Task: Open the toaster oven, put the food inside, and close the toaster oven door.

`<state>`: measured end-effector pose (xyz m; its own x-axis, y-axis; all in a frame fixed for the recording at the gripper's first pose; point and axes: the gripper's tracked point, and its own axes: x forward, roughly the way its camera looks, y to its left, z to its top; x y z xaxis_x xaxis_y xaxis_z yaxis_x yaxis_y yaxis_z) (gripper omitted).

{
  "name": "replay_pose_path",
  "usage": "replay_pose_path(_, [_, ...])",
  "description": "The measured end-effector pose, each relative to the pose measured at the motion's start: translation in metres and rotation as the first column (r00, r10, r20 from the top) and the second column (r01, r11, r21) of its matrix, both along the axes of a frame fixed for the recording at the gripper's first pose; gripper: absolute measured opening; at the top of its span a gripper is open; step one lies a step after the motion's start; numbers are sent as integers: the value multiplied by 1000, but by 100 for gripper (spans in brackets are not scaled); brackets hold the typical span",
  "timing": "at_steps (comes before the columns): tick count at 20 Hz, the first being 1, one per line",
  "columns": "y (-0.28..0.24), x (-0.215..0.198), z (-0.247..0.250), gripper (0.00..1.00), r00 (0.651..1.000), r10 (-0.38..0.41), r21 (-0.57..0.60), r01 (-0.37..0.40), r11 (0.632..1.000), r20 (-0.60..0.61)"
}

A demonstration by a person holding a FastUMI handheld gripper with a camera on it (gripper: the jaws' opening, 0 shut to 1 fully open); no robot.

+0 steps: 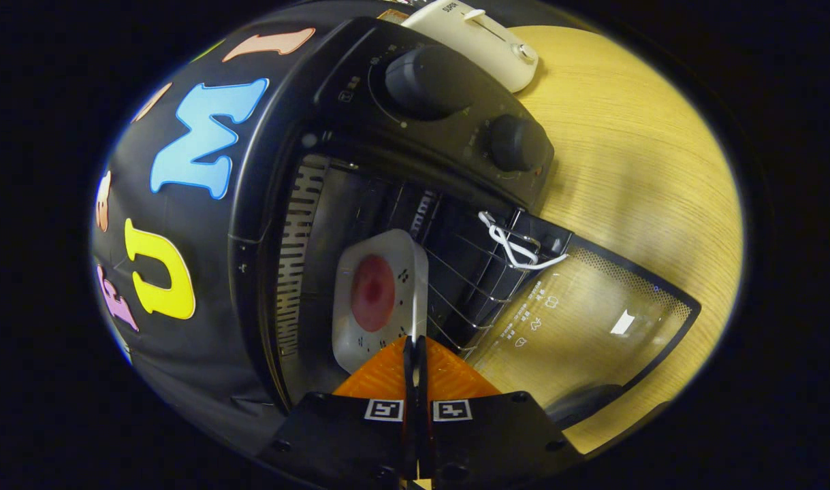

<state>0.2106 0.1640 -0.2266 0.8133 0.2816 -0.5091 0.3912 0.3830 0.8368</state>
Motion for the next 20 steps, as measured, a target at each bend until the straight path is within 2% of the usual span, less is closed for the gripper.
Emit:
replay_pose_path(3, [5, 2, 6, 3, 1000, 13, -34, -12, 999, 24])
replay_pose_path(5, [9, -1, 15, 8, 996, 39, -51, -36, 998, 74])
replay_pose_path(8, [9, -12, 21, 15, 996, 48, -62, -43, 997, 81])
replay_pose_path(9, [11, -15, 27, 22, 994, 57, -52, -52, 997, 93])
replay_pose_path(10, [13, -18, 32, 25, 992, 66, -48, -62, 997, 105])
replay_pose_path(15, [17, -54, 43, 97, 980, 159, -105, -146, 984, 121])
replay_pose_path(18, [21, -78, 52, 97, 961, 231, -196, -200, 960, 150])
replay_pose_path(20, [23, -95, 57, 98, 937, 309, -305, -250, 919, 162])
